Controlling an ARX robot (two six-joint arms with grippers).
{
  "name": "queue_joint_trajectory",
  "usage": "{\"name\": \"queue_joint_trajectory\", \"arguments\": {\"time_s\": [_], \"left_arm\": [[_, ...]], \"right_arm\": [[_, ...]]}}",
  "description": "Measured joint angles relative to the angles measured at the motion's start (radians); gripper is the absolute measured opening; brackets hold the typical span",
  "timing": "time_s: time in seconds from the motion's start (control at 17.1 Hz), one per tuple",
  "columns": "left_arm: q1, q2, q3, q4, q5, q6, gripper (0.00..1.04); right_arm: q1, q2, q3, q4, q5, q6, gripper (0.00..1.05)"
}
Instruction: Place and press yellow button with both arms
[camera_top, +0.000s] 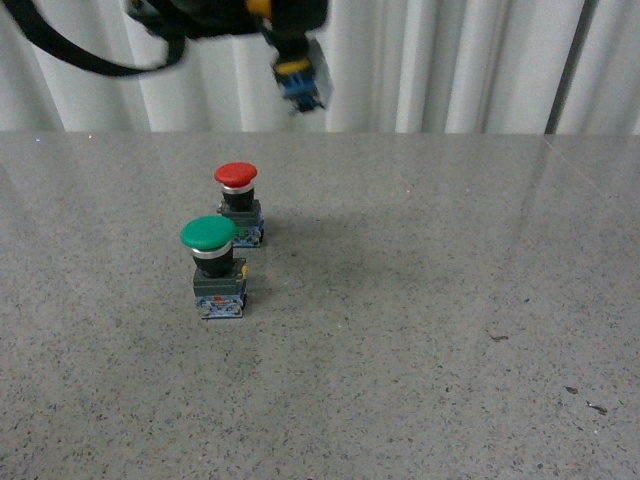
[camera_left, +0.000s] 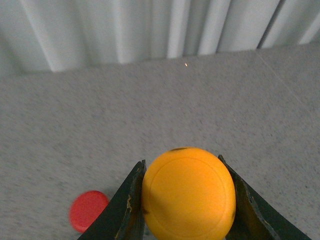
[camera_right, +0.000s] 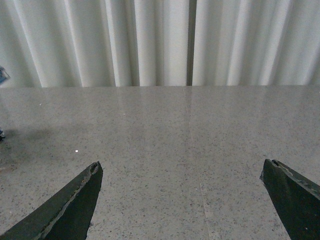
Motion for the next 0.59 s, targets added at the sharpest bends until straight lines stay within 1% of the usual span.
{"name": "queue_joint_trajectory", "arguments": {"time_s": [0.18,0.41,0.59], "left_arm": [[-0.069,0.099,0.006,0.01,-0.024,-0.102,0.33],[-0.086,0.157,-0.005,0.019,-0.032,-0.149,0.33],[-0.127,0.197,-0.028,0.015,-0.044,-0.169,0.33]], "right_arm": [[0.0,0.0,0.0,0.0,0.0,0.0,0.98],[0.0,0.0,0.0,0.0,0.0,0.0,0.98],[0.0,0.0,0.0,0.0,0.0,0.0,0.98]]}}
